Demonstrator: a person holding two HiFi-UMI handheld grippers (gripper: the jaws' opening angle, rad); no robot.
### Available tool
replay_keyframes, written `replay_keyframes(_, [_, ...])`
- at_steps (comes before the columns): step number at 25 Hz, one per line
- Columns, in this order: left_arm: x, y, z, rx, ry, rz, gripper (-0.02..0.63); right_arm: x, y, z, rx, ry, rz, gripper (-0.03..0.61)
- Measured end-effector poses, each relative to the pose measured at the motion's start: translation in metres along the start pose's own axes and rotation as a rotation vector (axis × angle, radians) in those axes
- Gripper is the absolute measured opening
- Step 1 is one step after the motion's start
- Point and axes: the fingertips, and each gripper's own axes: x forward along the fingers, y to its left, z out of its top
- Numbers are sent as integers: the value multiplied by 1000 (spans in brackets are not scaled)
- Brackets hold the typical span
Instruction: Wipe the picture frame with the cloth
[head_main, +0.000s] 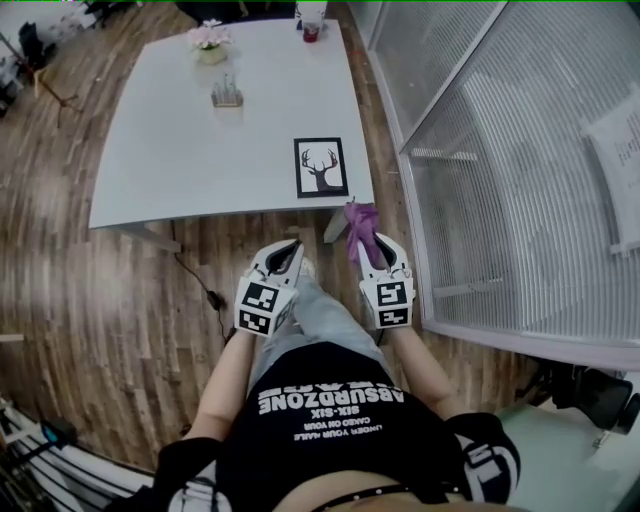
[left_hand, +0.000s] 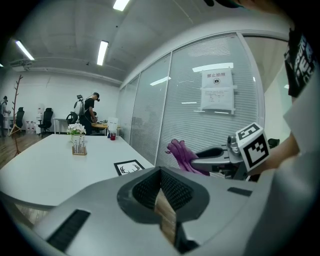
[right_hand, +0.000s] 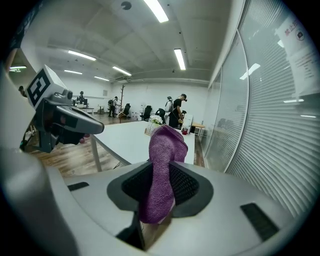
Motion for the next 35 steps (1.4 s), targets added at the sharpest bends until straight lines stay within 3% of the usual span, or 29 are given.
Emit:
replay_keyframes(18, [110, 118, -21, -81, 195, -11, 15, 177, -79, 40, -18, 107, -37, 115])
replay_keyframes(30, [170, 145, -52, -111, 317, -47, 15, 284, -109, 26, -126, 218, 1, 115])
replay_keyframes(35, [181, 146, -74, -100, 383, -73, 15, 314, -114, 11, -109, 273, 32, 115])
